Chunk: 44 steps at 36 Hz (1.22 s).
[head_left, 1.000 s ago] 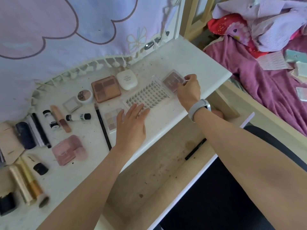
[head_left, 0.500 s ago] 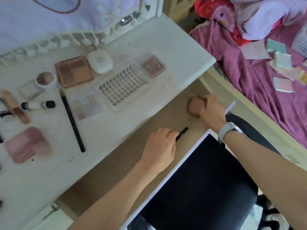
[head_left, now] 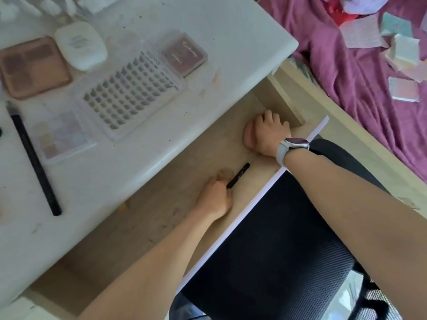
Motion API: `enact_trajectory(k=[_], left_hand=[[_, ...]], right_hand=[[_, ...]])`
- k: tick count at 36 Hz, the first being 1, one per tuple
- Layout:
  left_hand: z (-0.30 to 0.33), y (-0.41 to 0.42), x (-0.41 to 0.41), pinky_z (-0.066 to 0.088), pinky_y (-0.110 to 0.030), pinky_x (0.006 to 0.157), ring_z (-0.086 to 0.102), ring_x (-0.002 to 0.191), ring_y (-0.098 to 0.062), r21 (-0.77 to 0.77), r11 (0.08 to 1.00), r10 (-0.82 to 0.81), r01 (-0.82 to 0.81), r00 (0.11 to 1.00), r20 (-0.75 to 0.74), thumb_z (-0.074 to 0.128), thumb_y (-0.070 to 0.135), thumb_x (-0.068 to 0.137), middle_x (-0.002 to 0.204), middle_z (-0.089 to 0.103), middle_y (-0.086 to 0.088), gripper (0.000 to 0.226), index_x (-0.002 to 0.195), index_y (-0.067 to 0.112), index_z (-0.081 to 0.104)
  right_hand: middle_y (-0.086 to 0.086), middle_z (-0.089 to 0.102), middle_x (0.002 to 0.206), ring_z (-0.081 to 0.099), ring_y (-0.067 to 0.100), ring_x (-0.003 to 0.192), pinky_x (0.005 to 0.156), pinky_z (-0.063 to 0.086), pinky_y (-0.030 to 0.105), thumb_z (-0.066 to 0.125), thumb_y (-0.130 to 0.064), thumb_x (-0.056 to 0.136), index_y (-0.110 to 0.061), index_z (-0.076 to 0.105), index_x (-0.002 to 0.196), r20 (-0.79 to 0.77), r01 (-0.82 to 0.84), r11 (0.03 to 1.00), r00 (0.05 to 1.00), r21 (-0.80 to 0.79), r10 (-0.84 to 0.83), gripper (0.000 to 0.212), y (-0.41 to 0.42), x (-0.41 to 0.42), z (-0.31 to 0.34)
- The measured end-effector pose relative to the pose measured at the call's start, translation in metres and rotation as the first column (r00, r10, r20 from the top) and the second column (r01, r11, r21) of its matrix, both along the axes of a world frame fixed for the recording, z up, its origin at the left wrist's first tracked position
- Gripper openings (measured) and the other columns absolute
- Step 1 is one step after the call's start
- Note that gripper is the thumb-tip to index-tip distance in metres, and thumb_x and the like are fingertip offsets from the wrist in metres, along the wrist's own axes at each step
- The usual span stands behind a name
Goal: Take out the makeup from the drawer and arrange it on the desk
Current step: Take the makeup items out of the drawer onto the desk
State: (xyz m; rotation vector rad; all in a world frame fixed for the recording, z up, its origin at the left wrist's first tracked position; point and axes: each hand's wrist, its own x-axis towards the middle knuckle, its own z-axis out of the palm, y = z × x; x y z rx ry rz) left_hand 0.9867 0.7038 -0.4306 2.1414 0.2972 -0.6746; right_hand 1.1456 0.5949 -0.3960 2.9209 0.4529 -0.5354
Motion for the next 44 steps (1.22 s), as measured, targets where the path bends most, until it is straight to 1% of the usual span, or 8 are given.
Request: enact_trajectory(k=[4, 9, 15, 22, 28, 35, 42, 44], left_hand=[[0.004, -0.001, 0.001, 0.046, -0.028, 0.077, 0.061, 0.091, -0.026, -0.032, 0.996, 0.076, -0.078, 0.996, -0.040, 0.044, 0.012, 0.093, 0.094, 0.066, -0.009, 0.023, 0.101, 0.004, 0.064], [0.018, 0.009, -0.007, 0.044, -0.026, 0.069, 0.061, 0.085, -0.021, -0.033, 0.995, 0.089, -0.090, 0.996, -0.026, 0.051, 0.013, 0.091, 0.090, 0.067, -0.005, 0.017, 0.098, 0.010, 0.065], [0.057, 0.041, -0.038, 0.049, -0.028, 0.065, 0.059, 0.068, -0.011, 0.001, 0.987, 0.162, -0.163, 0.985, 0.055, 0.051, 0.018, 0.091, 0.076, 0.062, 0.005, 0.008, 0.092, 0.021, 0.058], [0.113, 0.085, -0.082, 0.045, -0.011, 0.064, 0.058, 0.069, 0.002, -0.041, 0.925, 0.379, -0.377, 0.910, 0.171, 0.058, 0.019, 0.088, 0.074, 0.062, 0.014, 0.014, 0.085, 0.032, 0.056], [0.150, 0.130, -0.115, 0.041, -0.003, 0.061, 0.057, 0.071, 0.008, -0.113, 0.775, 0.627, -0.622, 0.735, 0.258, 0.062, 0.015, 0.085, 0.072, 0.062, 0.019, 0.027, 0.078, 0.040, 0.054], [0.173, 0.181, -0.172, 0.042, -0.002, 0.063, 0.057, 0.076, 0.011, -0.135, 0.613, 0.781, -0.779, 0.571, 0.252, 0.062, 0.014, 0.085, 0.084, 0.064, 0.017, 0.019, 0.090, 0.032, 0.059], [0.186, 0.238, -0.249, 0.048, -0.018, 0.069, 0.060, 0.078, 0.000, -0.113, 0.421, 0.890, -0.900, 0.385, 0.245, 0.061, 0.012, 0.086, 0.086, 0.065, 0.012, 0.015, 0.097, 0.023, 0.062], [0.189, 0.256, -0.275, 0.046, -0.009, 0.062, 0.060, 0.074, 0.005, -0.103, 0.364, 0.909, -0.926, 0.329, 0.257, 0.061, 0.010, 0.086, 0.084, 0.064, 0.013, 0.015, 0.098, 0.020, 0.063]], right_hand=[[0.015, 0.045, 0.128, 0.049, 0.034, 0.113, 0.085, 0.037, 0.041, 0.057, -0.012, 0.082, -0.005, 0.036, 0.124, -0.124, -0.056, 0.996, 0.990, 0.063, 0.063, 0.048, -0.004, -0.002, 0.002], [0.013, 0.051, 0.123, 0.052, 0.033, 0.108, 0.080, 0.036, 0.039, 0.054, -0.009, 0.083, -0.007, 0.042, 0.122, -0.187, -0.149, 0.980, 0.967, 0.135, 0.173, 0.042, -0.004, -0.010, 0.011], [0.010, 0.050, 0.113, 0.052, 0.032, 0.101, 0.087, 0.043, 0.046, 0.057, -0.016, 0.086, -0.011, 0.050, 0.121, -0.237, -0.002, 0.936, 0.967, 0.353, 0.091, 0.036, -0.006, -0.039, 0.035], [-0.013, 0.056, 0.106, 0.052, 0.004, 0.094, 0.074, 0.039, 0.012, 0.056, -0.018, 0.091, -0.021, 0.052, 0.122, -0.412, 0.364, 0.574, 0.910, 0.734, -0.049, 0.032, 0.011, -0.109, 0.076], [-0.007, 0.061, 0.111, 0.057, 0.014, 0.103, 0.084, 0.050, 0.032, 0.055, -0.021, 0.092, -0.024, 0.055, 0.119, -0.560, 0.557, 0.252, 0.826, 0.791, -0.066, 0.027, 0.061, -0.158, 0.108], [-0.015, 0.056, 0.106, 0.056, 0.003, 0.097, 0.075, 0.048, 0.016, 0.055, -0.019, 0.092, -0.028, 0.047, 0.118, -0.575, 0.547, 0.258, 0.817, 0.796, 0.044, 0.028, 0.143, -0.210, 0.130], [-0.010, 0.057, 0.099, 0.056, 0.007, 0.085, 0.070, 0.048, 0.022, 0.057, -0.011, 0.090, -0.023, 0.047, 0.113, -0.638, 0.574, 0.317, 0.756, 0.755, 0.149, 0.028, 0.229, -0.272, 0.146], [-0.009, 0.057, 0.098, 0.056, 0.006, 0.083, 0.065, 0.045, 0.018, 0.057, -0.010, 0.089, -0.022, 0.047, 0.111, -0.639, 0.555, 0.357, 0.748, 0.751, 0.182, 0.027, 0.252, -0.292, 0.149]])
